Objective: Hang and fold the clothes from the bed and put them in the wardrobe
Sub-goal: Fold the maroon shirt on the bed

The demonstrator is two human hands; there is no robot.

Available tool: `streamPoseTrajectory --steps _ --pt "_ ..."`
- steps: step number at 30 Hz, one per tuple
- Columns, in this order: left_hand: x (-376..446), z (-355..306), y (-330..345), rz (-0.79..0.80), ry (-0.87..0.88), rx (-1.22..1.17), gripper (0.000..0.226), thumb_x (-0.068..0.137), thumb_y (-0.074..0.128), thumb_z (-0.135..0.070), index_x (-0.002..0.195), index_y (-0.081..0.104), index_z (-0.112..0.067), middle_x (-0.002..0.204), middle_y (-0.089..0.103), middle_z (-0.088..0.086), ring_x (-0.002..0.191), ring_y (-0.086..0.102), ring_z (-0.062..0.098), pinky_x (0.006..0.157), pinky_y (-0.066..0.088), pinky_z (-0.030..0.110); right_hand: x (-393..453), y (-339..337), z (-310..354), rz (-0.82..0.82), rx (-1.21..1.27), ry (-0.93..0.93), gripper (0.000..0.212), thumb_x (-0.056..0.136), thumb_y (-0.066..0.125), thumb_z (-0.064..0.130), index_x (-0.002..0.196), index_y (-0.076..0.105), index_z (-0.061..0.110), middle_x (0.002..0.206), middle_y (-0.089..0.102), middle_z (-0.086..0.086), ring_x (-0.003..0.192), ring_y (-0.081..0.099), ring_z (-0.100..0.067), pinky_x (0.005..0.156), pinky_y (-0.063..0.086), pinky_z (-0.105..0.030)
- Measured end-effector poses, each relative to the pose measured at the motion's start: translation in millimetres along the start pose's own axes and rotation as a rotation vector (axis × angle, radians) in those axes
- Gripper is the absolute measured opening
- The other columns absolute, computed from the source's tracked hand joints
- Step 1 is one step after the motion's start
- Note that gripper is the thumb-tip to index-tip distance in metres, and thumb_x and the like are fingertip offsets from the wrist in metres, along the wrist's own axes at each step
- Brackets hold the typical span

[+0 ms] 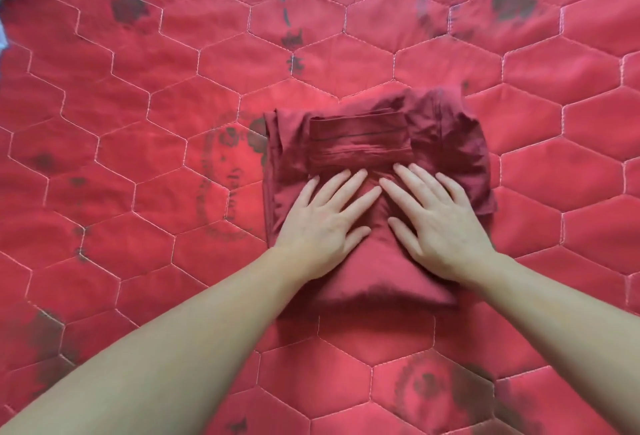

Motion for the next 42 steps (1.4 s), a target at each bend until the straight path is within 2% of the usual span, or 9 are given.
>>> streamPoseTrajectory --steps 9,14,23,27,32,34,37,39,42 --pt "-33.6 -38.5 -19.5 -0.064 0.131 -0.102 0.054 0.082 0.054 -0.055 0.123 0.063 -0.021 0.134 0.058 0.005 0.121 0.055 0.028 0.100 0.042 0.047 -52.4 -18.4 26.2 0.013 -0.018 -0.231 0.075 0.085 0.048 0.064 0.142 0.048 0.014 0.154 0.036 -0.014 0.142 0.034 -0.033 0.111 0.027 -0.056" --pt "-61.2 -40.8 10.0 0.319 0.060 0.025 0.110 0.074 0.057 -0.070 0.156 0.001 -0.023 0.162 -0.013 -0.002 0.150 -0.012 0.018 0.120 -0.004 0.049 -80.5 -5.7 29.3 0.216 -0.155 -0.264 0.101 0.069 0.063 0.070 0.146 0.042 0.008 0.159 0.023 -0.014 0.147 0.020 -0.032 0.112 0.022 -0.060" --pt "-70.6 -41.6 1.6 0.337 -0.202 0.097 0.105 0.083 0.065 -0.031 0.154 -0.012 -0.025 0.162 -0.019 0.000 0.150 -0.013 0.024 0.121 0.000 0.050 -54.8 -15.1 36.0 0.266 -0.218 -0.116 0.120 0.032 0.085 0.047 0.137 0.051 0.000 0.146 0.045 -0.020 0.137 0.043 -0.032 0.110 0.024 -0.058" --pt "-81.4 -30.4 -0.8 0.331 -0.285 0.022 0.089 0.090 0.054 -0.023 0.155 -0.007 -0.030 0.163 -0.014 -0.003 0.151 -0.005 0.022 0.121 0.007 0.041 -51.6 -14.6 31.1 0.285 -0.210 -0.037 0.099 0.048 0.075 0.049 0.133 0.056 0.003 0.142 0.052 -0.018 0.131 0.051 -0.029 0.099 0.042 -0.058" --pt "-83.7 -25.4 -15.0 0.457 -0.224 -0.122 0.071 0.094 0.036 -0.010 0.155 0.008 -0.033 0.164 -0.001 -0.007 0.151 0.005 0.018 0.119 0.020 0.040 -53.3 -31.8 40.8 0.432 -0.260 -0.097 0.072 0.092 0.045 0.047 0.151 0.024 0.011 0.162 0.012 -0.010 0.150 0.015 -0.020 0.116 0.018 -0.051" --pt "-83.5 -25.5 -24.8 0.606 -0.225 -0.237 0.066 0.093 0.034 -0.007 0.153 0.022 -0.032 0.163 0.015 -0.005 0.148 0.020 0.019 0.116 0.026 0.036 -51.9 -44.6 45.5 0.589 -0.195 -0.091 0.051 0.096 0.039 0.038 0.141 0.037 0.014 0.158 0.023 -0.005 0.146 0.024 -0.018 0.114 0.021 -0.050" --pt "-80.3 -23.1 -42.8 0.816 -0.269 -0.384 0.039 0.091 0.038 -0.008 0.123 0.058 -0.018 0.124 0.062 0.006 0.107 0.057 0.026 0.089 0.044 0.030 -48.0 -62.4 46.3 0.818 0.096 0.043 0.018 0.090 0.044 0.019 0.099 0.058 0.014 0.106 0.063 -0.005 0.096 0.060 -0.023 0.083 0.045 -0.033" --pt "-77.6 -18.7 -54.0 0.895 -0.304 -0.410 0.028 0.091 0.048 -0.012 0.116 0.062 -0.010 0.111 0.066 0.007 0.088 0.055 0.023 0.082 0.047 0.034 -48.1 -72.8 43.3 0.931 0.266 0.179 0.006 0.086 0.053 0.016 0.081 0.056 0.016 0.074 0.054 -0.002 0.064 0.049 -0.019 0.057 0.040 -0.026" --pt "-75.6 -3.0 -62.6 0.839 -0.442 -0.578 0.031 0.089 0.058 -0.015 0.118 0.064 -0.009 0.122 0.066 0.007 0.095 0.061 0.025 0.094 0.050 0.040 -48.9 -71.2 26.3 0.908 0.564 0.382 0.007 0.082 0.065 0.017 0.088 0.061 0.016 0.080 0.058 0.000 0.068 0.051 -0.014 0.054 0.039 -0.020"
Point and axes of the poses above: each hand's wrist, its own x-axis towards the middle knuckle, its own y-axis out of the palm, z = x × y, the point moved 5 cm from there along x, towards the middle knuckle
